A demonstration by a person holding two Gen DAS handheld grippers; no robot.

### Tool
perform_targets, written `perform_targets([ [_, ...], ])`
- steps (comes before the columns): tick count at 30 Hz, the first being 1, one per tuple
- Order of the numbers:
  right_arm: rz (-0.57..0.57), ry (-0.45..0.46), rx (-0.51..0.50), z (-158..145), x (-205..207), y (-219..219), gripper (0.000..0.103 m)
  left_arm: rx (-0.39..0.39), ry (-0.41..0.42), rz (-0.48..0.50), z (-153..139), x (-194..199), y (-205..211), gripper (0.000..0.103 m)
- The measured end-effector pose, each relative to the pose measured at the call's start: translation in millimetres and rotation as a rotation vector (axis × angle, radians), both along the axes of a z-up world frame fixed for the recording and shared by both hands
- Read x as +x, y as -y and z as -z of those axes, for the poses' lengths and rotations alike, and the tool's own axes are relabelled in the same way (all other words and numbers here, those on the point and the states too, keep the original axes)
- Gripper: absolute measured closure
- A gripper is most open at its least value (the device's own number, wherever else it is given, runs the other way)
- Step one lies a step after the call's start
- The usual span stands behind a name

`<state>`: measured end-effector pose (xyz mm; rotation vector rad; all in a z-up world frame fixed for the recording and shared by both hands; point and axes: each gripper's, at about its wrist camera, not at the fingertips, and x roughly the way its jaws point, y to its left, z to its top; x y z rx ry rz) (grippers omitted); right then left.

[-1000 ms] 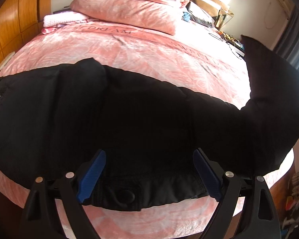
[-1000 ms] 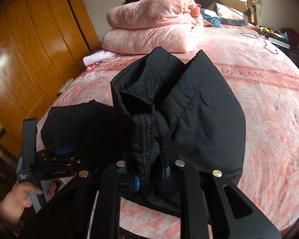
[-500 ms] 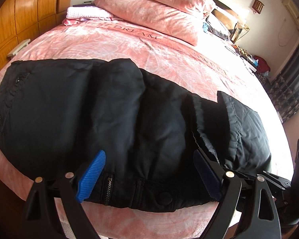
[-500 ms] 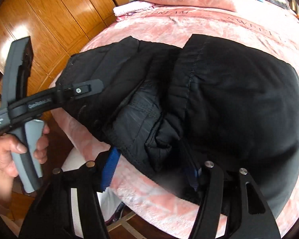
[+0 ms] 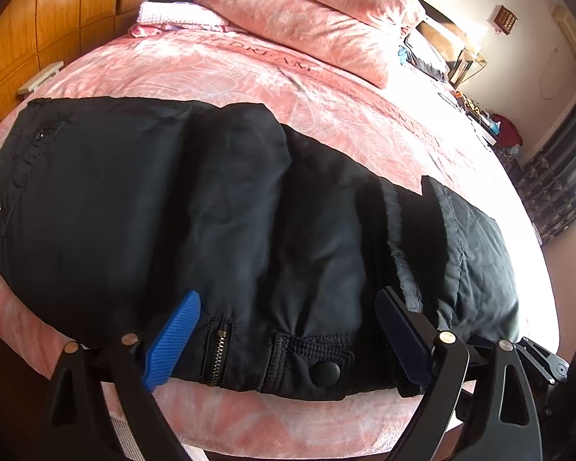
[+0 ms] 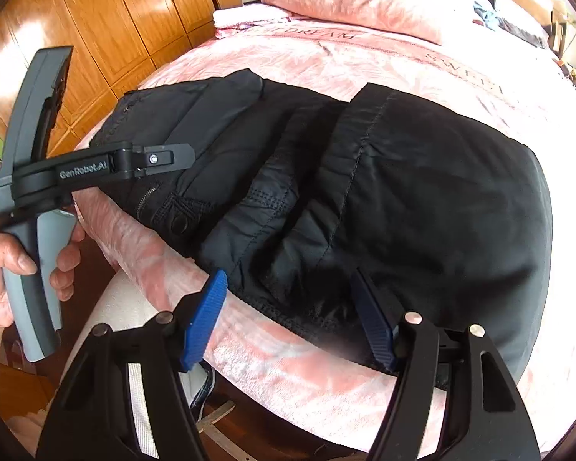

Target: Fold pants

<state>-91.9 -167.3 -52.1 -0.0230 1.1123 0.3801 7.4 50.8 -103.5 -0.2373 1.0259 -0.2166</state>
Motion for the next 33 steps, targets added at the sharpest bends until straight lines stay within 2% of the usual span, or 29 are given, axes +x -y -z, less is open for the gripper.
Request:
perform_targets([
  [1, 0.004, 0.001, -0.032, 3.5, 0.3, -1.3, 0.042, 0.000, -0.002, -0.001, 1.1, -0.1, -0.5, 0.010],
  [2, 0.010, 0.003, -0.055, 7.0, 1.2, -3.1, 0.053, 0.001, -0.005, 0.000, 2.2, 0.1, -0.5, 0.010],
  [3, 0.018, 0.004, -0.065, 9.9, 2.0, -1.8, 0.056, 0.002, -0.008, 0.002, 2.9, 0.2, -0.2, 0.010],
  [4, 0.020, -0.003, -0.048, 13.1, 3.5, 0.9, 0.064, 0.002, -0.009, 0.003, 3.4, 0.1, 0.1, 0.010],
  [5, 0.024, -0.014, -0.024, 17.1, 7.4, 2.1, 0.085, 0.001, -0.010, 0.004, 3.8, -0.3, 0.1, 0.009],
  [7, 0.039, -0.043, 0.024, 18.4, 10.2, 8.9, 0.090, 0.000, -0.009, 0.004, 4.1, -1.4, -1.0, 0.009],
  [10, 0.039, -0.029, 0.067, 10.7, 12.8, 12.0, 0.095, -0.002, -0.011, -0.005, 4.2, -1.5, -3.7, 0.009],
  [14, 0.044, 0.020, 0.188, -16.2, 14.5, 11.9, 0.096, -0.010, -0.012, -0.022, 4.4, -1.1, -9.8, 0.009],
  [17, 0.018, 0.032, 0.234, -27.4, 23.1, 2.7, 0.096, -0.015, -0.010, -0.032, 3.5, -0.6, -12.4, 0.009],
  [20, -0.017, 0.005, 0.214, -17.9, 31.9, -13.9, 0.096, -0.019, -0.007, -0.040, 2.2, -1.1, -13.4, 0.009],
  [24, -0.001, -0.098, 0.135, 18.4, 39.5, -24.7, 0.092, -0.013, -0.009, -0.040, 1.9, -2.0, -13.5, 0.009],
  [28, 0.010, -0.121, 0.143, 25.2, 36.2, -24.9, 0.075, 0.026, -0.009, -0.026, 2.9, -2.2, -10.9, 0.009],
  [30, 0.010, -0.124, 0.152, 22.2, 33.6, -21.6, 0.072, 0.035, -0.011, -0.020, 2.7, -1.8, -10.9, 0.008],
  [32, 0.021, -0.132, 0.174, 14.2, 30.3, -15.3, 0.059, 0.038, -0.012, -0.015, 1.6, -2.9, -11.2, 0.008],
  [33, 0.033, -0.121, 0.194, 7.4, 28.2, -10.1, 0.058, 0.044, -0.010, -0.013, 1.0, -3.7, -11.1, 0.008],
])
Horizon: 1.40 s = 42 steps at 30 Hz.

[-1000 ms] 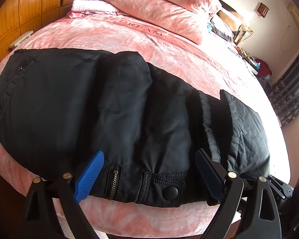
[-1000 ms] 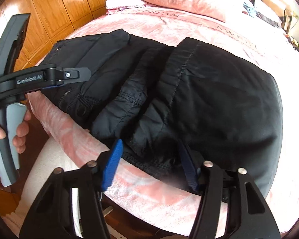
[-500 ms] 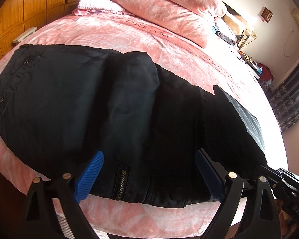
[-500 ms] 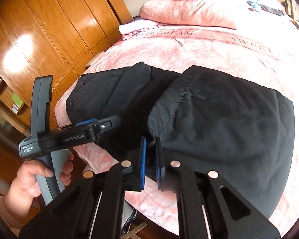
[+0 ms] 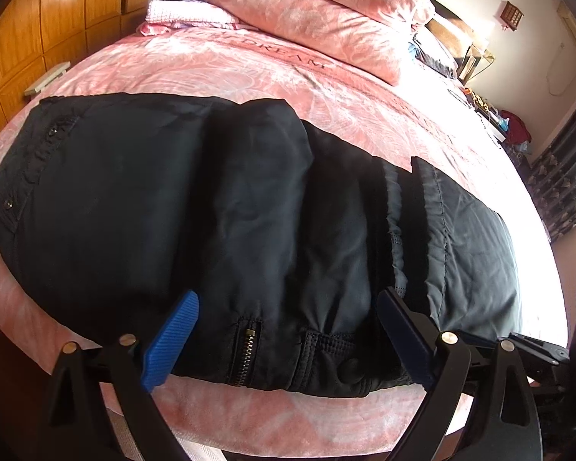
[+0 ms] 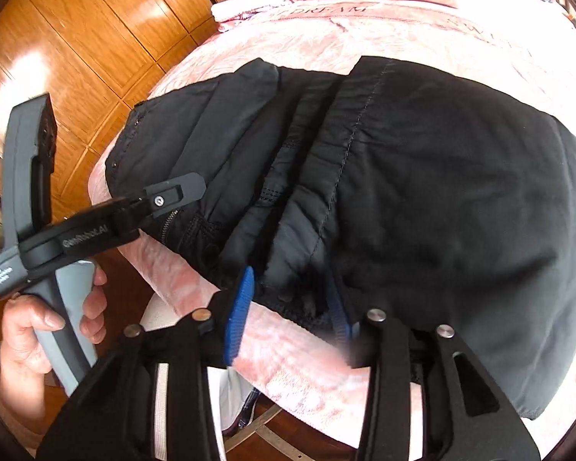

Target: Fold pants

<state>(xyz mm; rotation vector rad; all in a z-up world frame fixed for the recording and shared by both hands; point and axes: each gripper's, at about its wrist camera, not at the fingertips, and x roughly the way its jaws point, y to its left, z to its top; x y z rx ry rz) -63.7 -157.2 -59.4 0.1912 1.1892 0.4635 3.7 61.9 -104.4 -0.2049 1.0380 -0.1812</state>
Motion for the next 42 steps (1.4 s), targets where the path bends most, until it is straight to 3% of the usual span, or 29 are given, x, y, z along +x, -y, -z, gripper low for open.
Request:
perform_targets([
  [3, 0.044, 0.054, 0.029, -20.3, -4.4, 17.9, 0.058, 0.029, 0.004, 0.012, -1.3, -0.9, 1.2, 0.005],
  [6, 0.112, 0.088, -0.033, -29.9, -3.0, 34.4, 0.058, 0.035, 0.003, 0.021, -2.2, -1.6, 2.4, 0.005],
  [9, 0.129, 0.085, -0.090, -22.3, 1.4, 41.6, 0.059, 0.031, 0.000, 0.026, -2.4, -1.9, 5.2, 0.005],
  [14, 0.072, 0.042, -0.094, 3.7, 3.3, 18.2, 0.059, 0.036, -0.013, 0.039, 0.1, -2.4, 12.7, 0.005],
  [18, 0.012, 0.083, -0.208, 9.5, -0.2, -0.9, 0.059, 0.048, -0.022, 0.052, 0.7, -1.9, 16.7, 0.005],
  [23, 0.028, 0.094, -0.108, -1.0, -1.8, 1.8, 0.062, 0.057, -0.012, 0.041, -1.3, -2.2, 13.0, 0.005],
  [28, 0.000, 0.060, -0.155, 19.6, 0.7, -6.1, 0.060, 0.031, -0.031, 0.035, 3.7, -1.0, 10.4, 0.005],
  [32, 0.030, 0.055, -0.081, 7.0, 1.3, 2.8, 0.060, 0.022, -0.020, 0.022, -0.9, -6.1, -1.5, 0.005],
  [36, 0.037, 0.074, -0.040, -3.4, 3.5, 0.6, 0.060, -0.003, -0.003, -0.065, -6.7, -13.1, -39.6, 0.005],
  [42, 0.043, 0.023, -0.022, 6.6, 14.7, -6.4, 0.060, -0.054, -0.011, -0.310, -1.1, -21.6, -133.5, 0.006],
])
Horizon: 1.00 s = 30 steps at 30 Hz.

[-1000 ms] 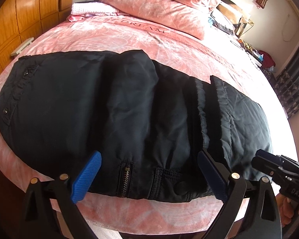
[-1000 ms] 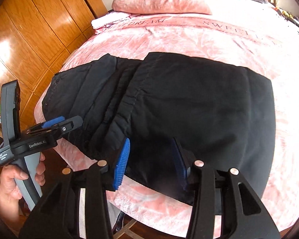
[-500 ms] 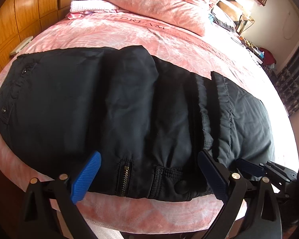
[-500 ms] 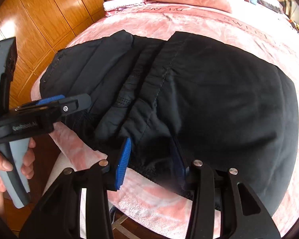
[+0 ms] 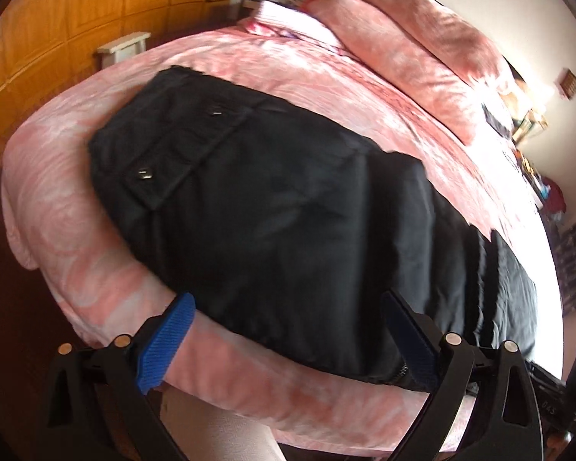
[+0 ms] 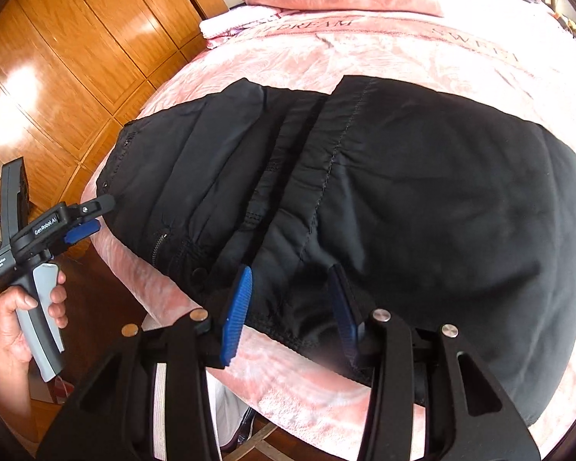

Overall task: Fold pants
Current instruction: 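Grasp the waistband end with the left gripper and lift it over the folded legs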

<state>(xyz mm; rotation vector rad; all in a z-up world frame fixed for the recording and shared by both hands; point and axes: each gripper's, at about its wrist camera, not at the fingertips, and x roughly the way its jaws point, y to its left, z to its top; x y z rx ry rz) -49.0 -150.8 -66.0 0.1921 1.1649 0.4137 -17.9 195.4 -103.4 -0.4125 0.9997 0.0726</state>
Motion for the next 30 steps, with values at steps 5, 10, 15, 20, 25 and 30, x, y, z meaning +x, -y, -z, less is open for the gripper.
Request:
perform_targets([
  [5, 0.001, 0.000, -0.010, 3.5, 1.9, -7.7, 0.055, -0.120, -0.010, -0.164, 14.5, -2.5, -59.3, 0.012],
  [10, -0.022, 0.003, -0.020, 5.3, 6.5, -15.4, 0.055, -0.250, -0.016, -0.243, 33.7, 2.3, -89.7, 0.016],
  [15, -0.028, -0.005, -0.044, 13.9, 12.2, -21.5, 0.053, -0.357, -0.025, -0.325, 56.7, 5.1, -113.3, 0.016],
  [20, -0.043, 0.008, -0.074, 19.6, 11.2, -26.8, 0.049, -0.432, 0.029, -0.321, 54.3, 10.7, -117.1, 0.021],
  [25, -0.042, 0.006, -0.072, 22.3, 11.7, -26.0, 0.048, -0.596, 0.051, -0.363, 71.5, 17.4, -129.1, 0.022],
  [30, -0.044, 0.009, -0.074, 23.4, 11.1, -25.1, 0.048, -0.718, 0.120, -0.429, 85.7, 11.6, -142.2, 0.022],
])
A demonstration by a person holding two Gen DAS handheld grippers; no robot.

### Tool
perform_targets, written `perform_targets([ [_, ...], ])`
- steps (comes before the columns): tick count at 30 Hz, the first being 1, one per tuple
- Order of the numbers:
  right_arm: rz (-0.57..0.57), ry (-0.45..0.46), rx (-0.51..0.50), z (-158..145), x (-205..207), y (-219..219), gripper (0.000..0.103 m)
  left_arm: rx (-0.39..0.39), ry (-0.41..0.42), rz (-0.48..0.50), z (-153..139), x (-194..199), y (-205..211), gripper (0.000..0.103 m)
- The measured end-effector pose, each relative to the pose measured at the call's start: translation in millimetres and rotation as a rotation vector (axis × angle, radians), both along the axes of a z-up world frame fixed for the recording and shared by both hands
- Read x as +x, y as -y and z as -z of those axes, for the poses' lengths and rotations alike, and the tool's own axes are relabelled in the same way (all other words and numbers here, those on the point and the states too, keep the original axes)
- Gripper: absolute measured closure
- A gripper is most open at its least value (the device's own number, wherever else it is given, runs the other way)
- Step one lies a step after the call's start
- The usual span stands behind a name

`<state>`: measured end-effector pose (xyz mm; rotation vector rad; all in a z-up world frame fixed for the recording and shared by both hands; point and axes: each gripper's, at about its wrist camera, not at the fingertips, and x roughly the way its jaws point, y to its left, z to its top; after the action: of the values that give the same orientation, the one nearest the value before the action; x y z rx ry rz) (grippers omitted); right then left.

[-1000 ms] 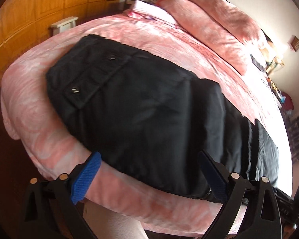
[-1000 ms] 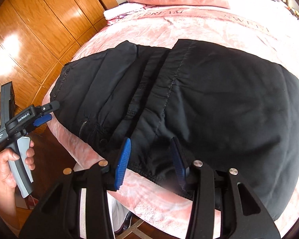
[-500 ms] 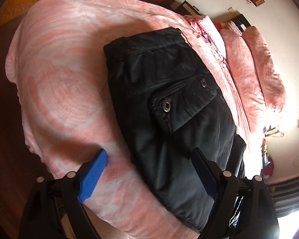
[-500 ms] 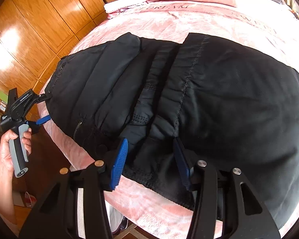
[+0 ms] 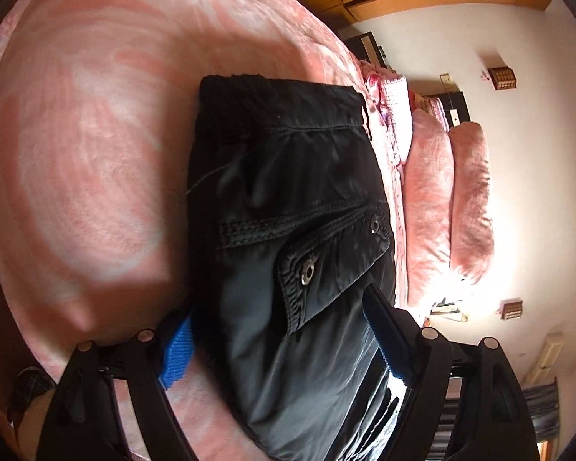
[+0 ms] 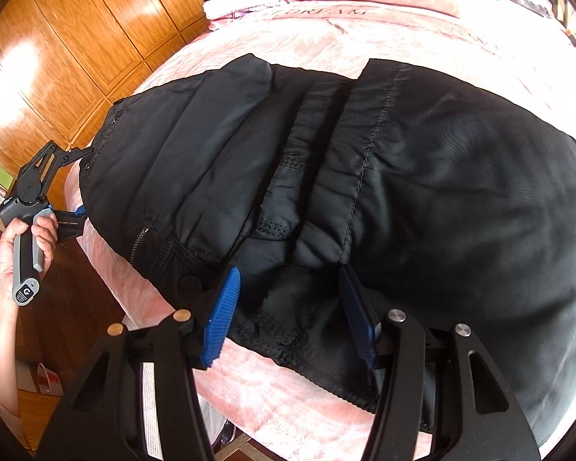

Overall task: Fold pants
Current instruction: 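Grasp the waistband end with the left gripper and lift it over the folded legs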

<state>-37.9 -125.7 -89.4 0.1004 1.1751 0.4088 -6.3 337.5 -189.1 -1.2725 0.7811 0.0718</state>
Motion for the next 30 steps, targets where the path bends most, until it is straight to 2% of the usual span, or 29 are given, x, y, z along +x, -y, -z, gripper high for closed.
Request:
perform_targets([
  [1, 0.000, 0.001, -0.002, 0.9, 0.5, -0.4, 0.048, -0.009, 0.011, -0.012, 1.7, -0.7, -1.8, 0.023],
  [3, -0.001, 0.002, -0.007, 1.7, 0.7, -1.2, 0.047, -0.014, 0.015, -0.029, 2.6, 1.1, -4.1, 0.030],
  [5, -0.004, 0.005, -0.014, 1.6, 0.4, -1.9, 0.047, -0.025, 0.030, -0.022, -1.2, 2.7, -1.3, 0.050],
  [6, -0.006, 0.006, -0.015, 1.7, -0.4, -2.3, 0.047, -0.021, 0.049, -0.020, -7.1, 1.9, 2.0, 0.052],
  [9, -0.005, 0.005, -0.009, 3.1, 0.7, -1.4, 0.046, 0.069, 0.050, 0.036, -21.3, 7.4, 11.1, 0.053],
  [10, -0.006, 0.004, -0.011, 3.5, 1.5, -1.8, 0.045, 0.085, 0.027, 0.042, -19.0, 9.8, 11.0, 0.049],
  [11, -0.009, 0.004, -0.015, 3.8, 2.1, -2.4, 0.045, 0.075, 0.005, 0.043, -12.7, 12.3, 9.4, 0.042],
  [12, -0.010, 0.004, -0.020, 3.6, 2.5, -3.4, 0.045, 0.048, -0.009, 0.045, -5.5, 12.8, 8.9, 0.040],
  [13, -0.011, 0.005, -0.022, 3.5, 2.5, -3.7, 0.045, 0.023, -0.016, 0.049, 1.7, 15.7, 9.2, 0.040],
  [15, -0.013, 0.011, -0.019, 3.3, 1.4, -3.7, 0.045, 0.047, -0.018, 0.053, 0.5, 18.1, 11.8, 0.043],
  [17, -0.012, 0.011, -0.009, 3.4, 0.7, -2.9, 0.045, 0.040, 0.011, 0.065, -5.4, 20.1, 16.0, 0.062],
  [18, -0.011, 0.009, -0.004, 3.7, 0.6, -2.1, 0.045, 0.026, 0.021, 0.058, -7.4, 18.7, 16.4, 0.065],
  [20, -0.012, 0.005, 0.002, 3.5, 1.2, -1.2, 0.045, 0.004, 0.044, 0.053, -9.7, 16.7, 15.9, 0.081],
  [26, -0.015, 0.013, 0.010, 3.1, 0.2, 0.8, 0.044, -0.089, 0.097, 0.017, -14.2, 12.1, 18.6, 0.087],
  [28, -0.014, 0.012, 0.017, 3.2, 0.0, 2.0, 0.044, -0.078, 0.138, 0.024, -27.4, 14.1, 24.6, 0.088],
  [30, -0.013, 0.010, 0.020, 3.1, 0.0, 2.7, 0.044, -0.030, 0.170, 0.051, -46.0, 20.3, 34.3, 0.088],
])
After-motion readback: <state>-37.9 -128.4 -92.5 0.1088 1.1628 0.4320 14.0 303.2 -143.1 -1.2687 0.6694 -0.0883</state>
